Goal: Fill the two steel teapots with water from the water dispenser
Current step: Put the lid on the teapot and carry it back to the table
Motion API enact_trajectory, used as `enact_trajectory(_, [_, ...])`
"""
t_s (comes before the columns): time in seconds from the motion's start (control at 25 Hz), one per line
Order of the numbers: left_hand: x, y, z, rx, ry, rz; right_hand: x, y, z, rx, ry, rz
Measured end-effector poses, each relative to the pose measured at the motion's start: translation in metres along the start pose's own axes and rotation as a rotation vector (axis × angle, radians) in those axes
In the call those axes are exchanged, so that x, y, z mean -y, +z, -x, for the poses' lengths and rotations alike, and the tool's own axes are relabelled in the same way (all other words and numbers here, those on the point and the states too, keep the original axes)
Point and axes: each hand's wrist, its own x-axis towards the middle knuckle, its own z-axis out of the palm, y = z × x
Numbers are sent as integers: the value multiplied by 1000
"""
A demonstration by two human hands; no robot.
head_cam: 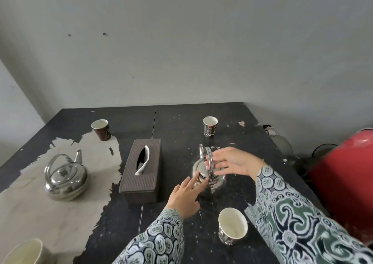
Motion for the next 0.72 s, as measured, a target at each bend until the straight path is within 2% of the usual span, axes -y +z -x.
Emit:
enact_trajectory(0.16, [-4,16,-24,59,3,-85,-22,-20,-16,-3,14,-20])
enact_trajectory(0.44, [-13,17,-55,55,-12,-139,-28,-57,-20,-109,-77,-96])
enact_trajectory(0.72, [-16,-2,-59,92,19,-251,-29,-44,-12,-124,-76,-171])
